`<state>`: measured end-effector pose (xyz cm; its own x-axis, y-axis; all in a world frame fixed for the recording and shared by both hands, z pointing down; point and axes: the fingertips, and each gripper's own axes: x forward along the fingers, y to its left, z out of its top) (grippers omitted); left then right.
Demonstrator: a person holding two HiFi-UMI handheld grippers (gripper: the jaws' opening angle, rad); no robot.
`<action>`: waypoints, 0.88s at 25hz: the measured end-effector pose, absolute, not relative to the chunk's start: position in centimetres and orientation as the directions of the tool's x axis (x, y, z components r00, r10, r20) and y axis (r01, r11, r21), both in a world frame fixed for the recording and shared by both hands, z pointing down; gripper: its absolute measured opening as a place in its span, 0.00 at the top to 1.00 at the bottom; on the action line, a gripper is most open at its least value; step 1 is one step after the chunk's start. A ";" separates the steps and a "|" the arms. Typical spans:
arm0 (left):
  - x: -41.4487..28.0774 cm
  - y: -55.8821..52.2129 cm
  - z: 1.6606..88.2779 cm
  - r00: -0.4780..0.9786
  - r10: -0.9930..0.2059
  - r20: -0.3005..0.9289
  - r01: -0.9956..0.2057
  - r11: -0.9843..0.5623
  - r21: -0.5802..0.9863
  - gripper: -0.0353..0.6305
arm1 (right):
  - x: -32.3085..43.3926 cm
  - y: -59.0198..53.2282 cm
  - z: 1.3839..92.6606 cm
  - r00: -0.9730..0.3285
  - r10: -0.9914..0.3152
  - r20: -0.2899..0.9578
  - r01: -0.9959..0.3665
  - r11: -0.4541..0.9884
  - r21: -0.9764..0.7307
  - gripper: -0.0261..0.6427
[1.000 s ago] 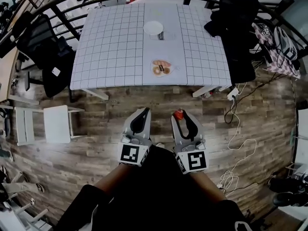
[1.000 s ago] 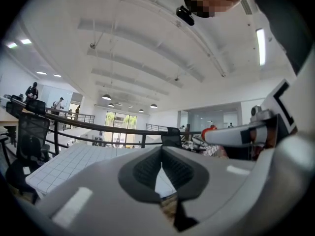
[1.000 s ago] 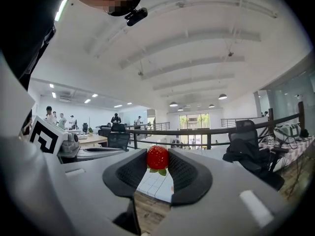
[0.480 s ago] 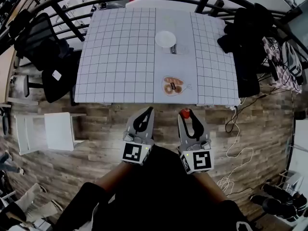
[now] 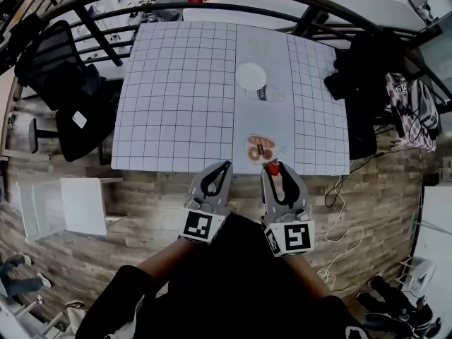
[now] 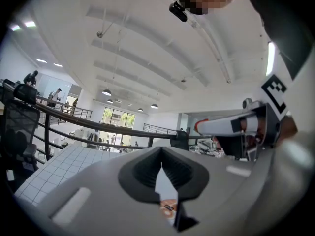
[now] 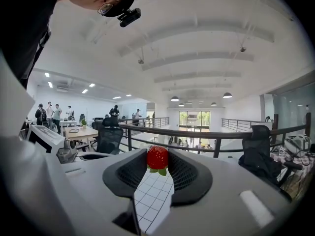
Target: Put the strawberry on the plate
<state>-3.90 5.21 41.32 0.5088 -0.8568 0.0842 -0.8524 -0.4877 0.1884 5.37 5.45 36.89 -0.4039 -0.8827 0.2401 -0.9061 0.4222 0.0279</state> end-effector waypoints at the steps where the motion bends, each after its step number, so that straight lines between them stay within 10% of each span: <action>1: -4.2 4.8 41.2 0.512 -0.856 0.078 -0.850 -0.491 0.192 0.94 | 5.1 4.9 36.8 -0.403 -0.883 0.241 -0.906 0.423 0.034 0.77; 22: -10.8 -1.5 42.0 0.427 -0.899 0.095 -0.896 -0.406 0.180 0.94 | 3.5 -0.6 40.1 -0.373 -0.879 0.296 -0.922 0.388 -0.009 0.77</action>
<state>-10.77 -1.45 42.00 0.4267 -0.8994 0.0947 -0.8959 -0.4061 0.1800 3.52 -0.63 40.14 -0.3732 -0.8792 0.2960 -0.9215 0.3882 -0.0087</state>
